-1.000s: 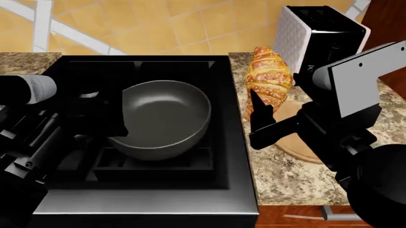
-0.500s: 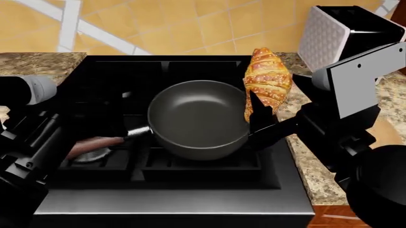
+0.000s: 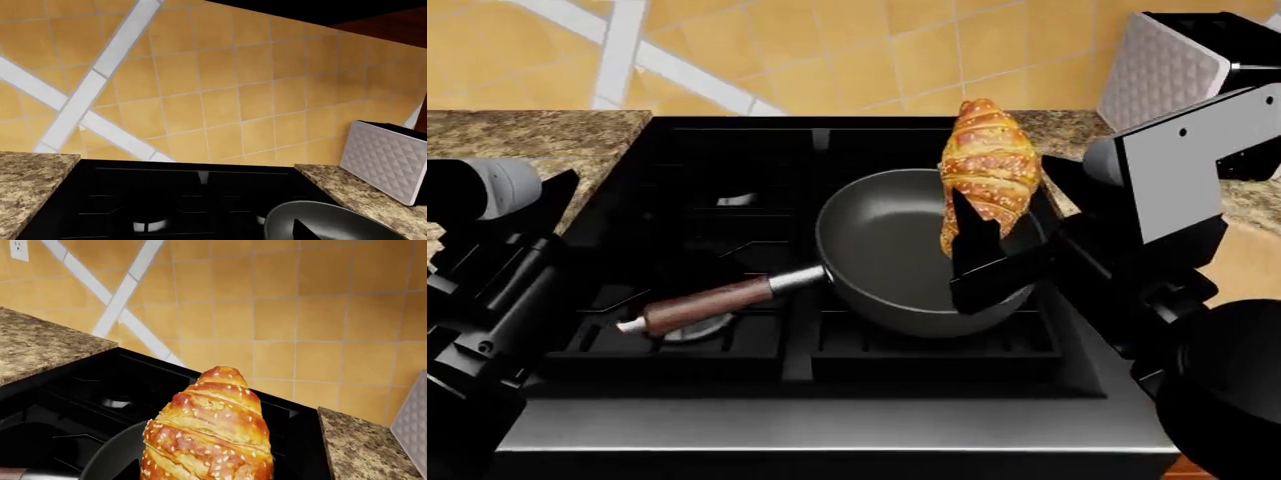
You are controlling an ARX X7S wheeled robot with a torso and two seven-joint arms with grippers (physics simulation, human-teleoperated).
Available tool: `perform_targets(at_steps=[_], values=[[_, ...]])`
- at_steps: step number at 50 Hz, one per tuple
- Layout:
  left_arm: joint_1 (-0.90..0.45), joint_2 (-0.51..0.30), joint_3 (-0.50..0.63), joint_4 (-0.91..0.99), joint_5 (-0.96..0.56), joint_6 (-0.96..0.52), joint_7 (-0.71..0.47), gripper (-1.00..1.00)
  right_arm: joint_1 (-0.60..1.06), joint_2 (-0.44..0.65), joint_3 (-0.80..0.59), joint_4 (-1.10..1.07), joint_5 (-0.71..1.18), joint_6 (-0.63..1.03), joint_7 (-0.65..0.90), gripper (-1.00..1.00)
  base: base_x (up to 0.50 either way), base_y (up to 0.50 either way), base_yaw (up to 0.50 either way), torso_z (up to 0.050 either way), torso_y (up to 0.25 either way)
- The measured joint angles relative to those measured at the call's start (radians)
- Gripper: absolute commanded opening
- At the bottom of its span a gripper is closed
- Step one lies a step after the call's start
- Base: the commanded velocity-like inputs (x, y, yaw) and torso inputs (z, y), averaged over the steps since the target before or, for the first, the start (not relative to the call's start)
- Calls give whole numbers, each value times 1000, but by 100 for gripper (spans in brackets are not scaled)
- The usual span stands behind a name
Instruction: Pick the croissant and place it on the pan. Then turn on the stove to warm the croissant.
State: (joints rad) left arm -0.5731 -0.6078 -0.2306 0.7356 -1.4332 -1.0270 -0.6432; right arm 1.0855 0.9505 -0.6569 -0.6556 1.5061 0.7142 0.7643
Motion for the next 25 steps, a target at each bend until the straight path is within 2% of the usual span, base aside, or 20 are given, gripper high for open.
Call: perform_targets(at_steps=[25], values=[[17, -4, 2, -5, 16, 18, 19, 100, 223, -75, -63, 198, 107, 201, -84, -100, 0, 0, 0, 0, 0]])
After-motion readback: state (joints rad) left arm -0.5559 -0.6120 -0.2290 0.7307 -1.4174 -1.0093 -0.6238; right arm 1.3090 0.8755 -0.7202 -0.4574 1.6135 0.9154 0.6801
